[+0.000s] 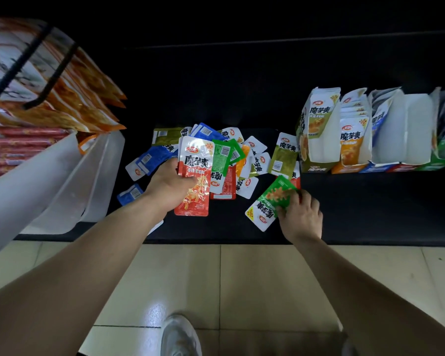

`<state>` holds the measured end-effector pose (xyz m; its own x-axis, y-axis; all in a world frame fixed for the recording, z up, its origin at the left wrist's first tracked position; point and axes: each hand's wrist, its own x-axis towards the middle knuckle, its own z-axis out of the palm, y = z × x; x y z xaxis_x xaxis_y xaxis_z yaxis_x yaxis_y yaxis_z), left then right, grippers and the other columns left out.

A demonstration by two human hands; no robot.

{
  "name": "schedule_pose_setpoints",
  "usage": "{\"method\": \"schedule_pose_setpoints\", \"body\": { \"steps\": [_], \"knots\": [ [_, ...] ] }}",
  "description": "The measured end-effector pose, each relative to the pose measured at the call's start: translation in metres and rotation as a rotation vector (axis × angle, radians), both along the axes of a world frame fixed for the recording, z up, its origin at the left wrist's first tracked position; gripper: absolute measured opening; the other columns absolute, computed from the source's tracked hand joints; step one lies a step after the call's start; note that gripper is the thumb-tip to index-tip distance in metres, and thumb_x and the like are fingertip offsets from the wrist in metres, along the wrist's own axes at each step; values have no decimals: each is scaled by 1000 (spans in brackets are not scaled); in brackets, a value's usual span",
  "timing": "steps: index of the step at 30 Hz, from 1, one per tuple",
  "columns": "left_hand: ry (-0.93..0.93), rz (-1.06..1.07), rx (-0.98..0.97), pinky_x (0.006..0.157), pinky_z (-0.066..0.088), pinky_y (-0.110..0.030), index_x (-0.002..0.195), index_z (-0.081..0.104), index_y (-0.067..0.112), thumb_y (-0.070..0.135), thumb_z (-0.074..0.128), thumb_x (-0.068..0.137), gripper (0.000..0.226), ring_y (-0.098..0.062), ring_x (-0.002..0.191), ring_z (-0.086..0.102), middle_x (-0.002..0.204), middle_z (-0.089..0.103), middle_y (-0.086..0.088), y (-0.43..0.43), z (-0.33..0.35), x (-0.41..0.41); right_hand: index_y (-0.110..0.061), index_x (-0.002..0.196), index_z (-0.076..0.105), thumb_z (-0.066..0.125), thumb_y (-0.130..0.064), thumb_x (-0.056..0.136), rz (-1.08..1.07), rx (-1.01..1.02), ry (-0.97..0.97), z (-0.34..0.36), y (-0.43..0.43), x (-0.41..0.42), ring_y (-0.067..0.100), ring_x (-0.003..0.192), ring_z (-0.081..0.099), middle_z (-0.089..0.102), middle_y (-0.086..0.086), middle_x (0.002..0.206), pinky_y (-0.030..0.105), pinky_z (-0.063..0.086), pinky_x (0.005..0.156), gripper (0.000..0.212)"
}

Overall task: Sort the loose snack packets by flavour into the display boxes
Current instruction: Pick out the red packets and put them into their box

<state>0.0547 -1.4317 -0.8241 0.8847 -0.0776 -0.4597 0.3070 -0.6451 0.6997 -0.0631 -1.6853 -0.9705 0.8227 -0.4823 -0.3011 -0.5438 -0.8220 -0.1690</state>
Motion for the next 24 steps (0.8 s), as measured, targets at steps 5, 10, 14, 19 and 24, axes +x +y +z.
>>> {"method": "schedule_pose_setpoints", "body": {
  "steps": [5, 10, 14, 19, 24],
  "knots": [
    [-12, -24, 23, 58, 39, -20, 120, 56, 17, 21, 67, 94, 29, -3, 77, 59, 95, 63, 8, 1, -1, 0, -15, 142, 36, 74, -45, 81, 5, 111, -81, 3, 5, 17, 34, 129, 42, 46, 11, 140, 49, 42, 101, 78],
    [-10, -30, 25, 58, 40, -21, 123, 55, 16, 21, 66, 95, 31, -3, 77, 58, 99, 64, 5, -2, 1, -2, -9, 136, 37, 85, -38, 73, -287, 292, -40, 6, 20, 45, 38, 129, 43, 48, 18, 136, 49, 38, 106, 84],
    [-9, -37, 15, 59, 40, -20, 123, 55, 16, 22, 66, 95, 32, -2, 78, 59, 101, 65, 4, -2, 1, -3, -8, 125, 47, 87, -34, 72, -329, 364, -29, -2, 21, 54, 36, 122, 51, 57, 15, 126, 44, 43, 101, 71],
    [14, -26, 7, 59, 39, -19, 120, 56, 19, 23, 67, 94, 29, -2, 78, 58, 99, 65, 7, 0, -3, -5, -14, 106, 62, 69, -29, 90, -473, 601, -175, 6, 5, 31, 22, 85, 58, 67, 6, 101, 28, 38, 67, 23],
    [106, -20, -34, 62, 43, -21, 119, 58, 18, 20, 70, 92, 29, -9, 85, 65, 100, 67, 6, -9, -13, -17, -16, 104, 55, 58, -15, 93, -593, 526, -449, 29, -5, -12, 28, 86, 57, 61, 5, 98, 34, 42, 71, 12]
  ]
}}
